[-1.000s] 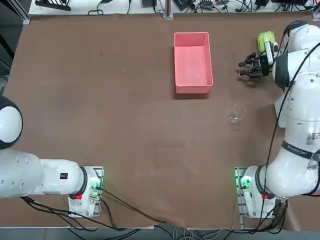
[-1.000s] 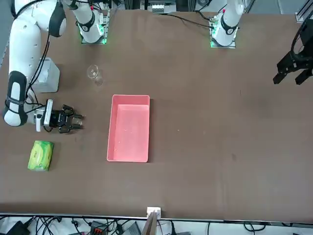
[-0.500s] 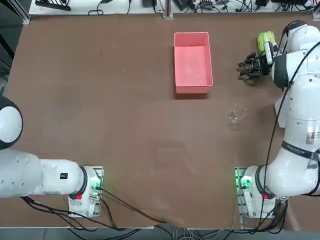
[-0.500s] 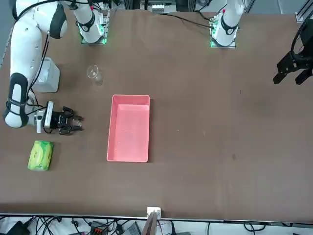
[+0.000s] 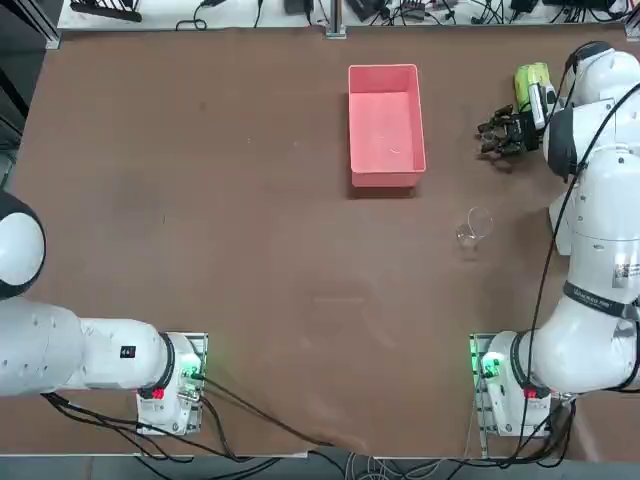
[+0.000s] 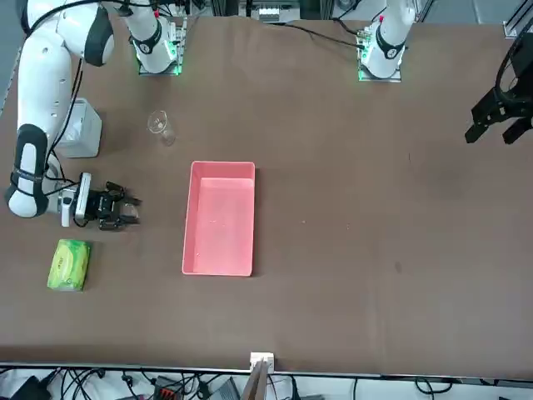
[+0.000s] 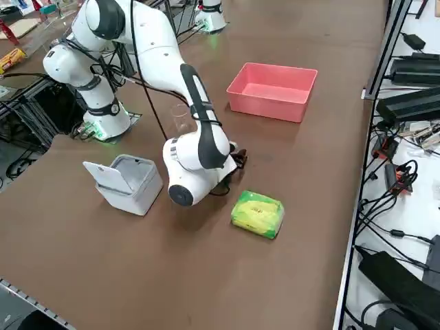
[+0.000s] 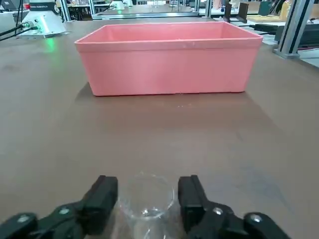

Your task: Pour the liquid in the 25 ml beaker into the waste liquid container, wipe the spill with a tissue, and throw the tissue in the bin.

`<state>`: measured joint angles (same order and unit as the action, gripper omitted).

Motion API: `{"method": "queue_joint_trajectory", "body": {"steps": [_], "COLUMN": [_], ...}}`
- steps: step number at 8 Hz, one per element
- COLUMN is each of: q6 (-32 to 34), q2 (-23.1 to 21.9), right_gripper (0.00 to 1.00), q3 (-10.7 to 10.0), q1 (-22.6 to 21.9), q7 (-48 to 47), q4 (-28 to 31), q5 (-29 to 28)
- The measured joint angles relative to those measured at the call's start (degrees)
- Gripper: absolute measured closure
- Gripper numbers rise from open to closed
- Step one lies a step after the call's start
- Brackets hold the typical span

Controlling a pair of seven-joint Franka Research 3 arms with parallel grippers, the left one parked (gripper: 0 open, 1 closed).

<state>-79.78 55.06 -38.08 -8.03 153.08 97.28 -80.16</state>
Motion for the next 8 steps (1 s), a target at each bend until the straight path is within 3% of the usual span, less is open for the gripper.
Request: {"method": "queue_joint_trajectory", "body": {"steps": [3,8], "q6": [0.0,0.1], "q2": [0.0,-0.2], "right_gripper": [0.01,0.00], "q3": [0.0,-0.6], "q1": [0.3,2.6], "q7": [0.0,0.0], "q4": [0.0,-0.7], "q5": [0.0,2.0]}}
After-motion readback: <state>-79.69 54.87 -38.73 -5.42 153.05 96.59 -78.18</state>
